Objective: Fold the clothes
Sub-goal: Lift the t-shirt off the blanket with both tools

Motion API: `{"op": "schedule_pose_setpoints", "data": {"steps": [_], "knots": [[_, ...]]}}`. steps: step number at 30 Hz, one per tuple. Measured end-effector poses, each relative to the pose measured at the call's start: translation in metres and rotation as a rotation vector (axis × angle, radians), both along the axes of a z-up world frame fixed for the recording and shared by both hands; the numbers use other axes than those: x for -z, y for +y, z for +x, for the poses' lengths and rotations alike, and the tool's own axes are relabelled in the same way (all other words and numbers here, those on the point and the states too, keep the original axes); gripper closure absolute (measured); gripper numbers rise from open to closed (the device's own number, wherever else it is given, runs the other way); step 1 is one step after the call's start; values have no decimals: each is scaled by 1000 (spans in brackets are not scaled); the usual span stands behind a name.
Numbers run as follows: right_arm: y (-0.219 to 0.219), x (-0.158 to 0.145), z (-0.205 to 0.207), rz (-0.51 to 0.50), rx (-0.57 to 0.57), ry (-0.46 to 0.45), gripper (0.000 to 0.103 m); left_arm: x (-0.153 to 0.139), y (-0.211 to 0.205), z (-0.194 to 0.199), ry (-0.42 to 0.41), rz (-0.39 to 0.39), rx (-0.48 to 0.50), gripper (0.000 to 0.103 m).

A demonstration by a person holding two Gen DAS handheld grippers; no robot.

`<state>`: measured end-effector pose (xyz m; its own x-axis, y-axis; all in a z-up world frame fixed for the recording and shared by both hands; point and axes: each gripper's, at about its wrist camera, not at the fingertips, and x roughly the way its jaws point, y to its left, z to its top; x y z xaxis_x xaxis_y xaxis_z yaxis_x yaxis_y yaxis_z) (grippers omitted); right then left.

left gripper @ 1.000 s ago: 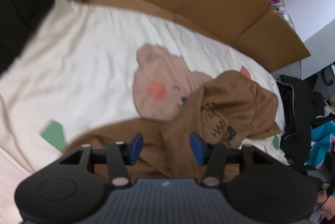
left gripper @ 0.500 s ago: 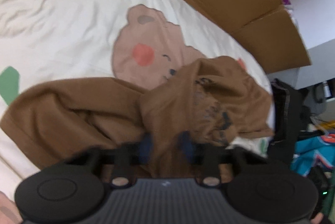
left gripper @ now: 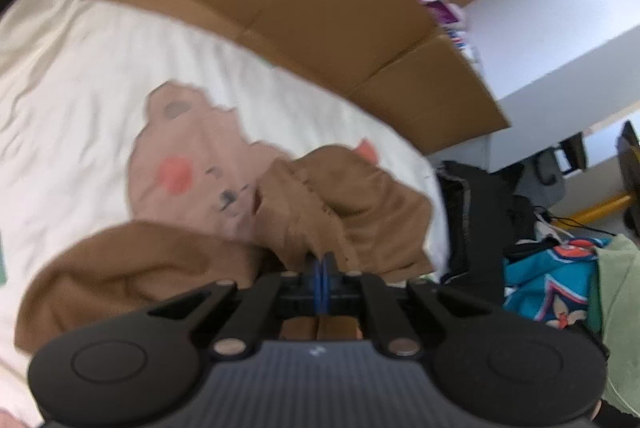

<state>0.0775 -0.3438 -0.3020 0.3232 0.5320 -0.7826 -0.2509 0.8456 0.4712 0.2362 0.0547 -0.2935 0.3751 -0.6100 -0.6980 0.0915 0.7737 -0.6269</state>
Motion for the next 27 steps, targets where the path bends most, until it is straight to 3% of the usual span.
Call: {"op": "schedule_pose_setpoints", "data": {"steps": [8, 14, 19, 22, 27], "knots": [[-9, -27, -17, 52, 43, 35, 103, -33, -19, 17, -86, -34, 51, 102], [-22, -65, -20, 152, 93, 37, 103, -52, -1, 22, -113, 4, 18, 102], [-16, -85, -20, 242, 44, 45, 103, -68, 25, 22, -132, 56, -21, 102], [-12, -83, -19, 213, 6, 53, 103, -74, 40, 22, -142, 85, -41, 102], [-18, -52, -22, 93, 29, 96, 103, -67, 57, 23, -131, 133, -81, 103]]}}
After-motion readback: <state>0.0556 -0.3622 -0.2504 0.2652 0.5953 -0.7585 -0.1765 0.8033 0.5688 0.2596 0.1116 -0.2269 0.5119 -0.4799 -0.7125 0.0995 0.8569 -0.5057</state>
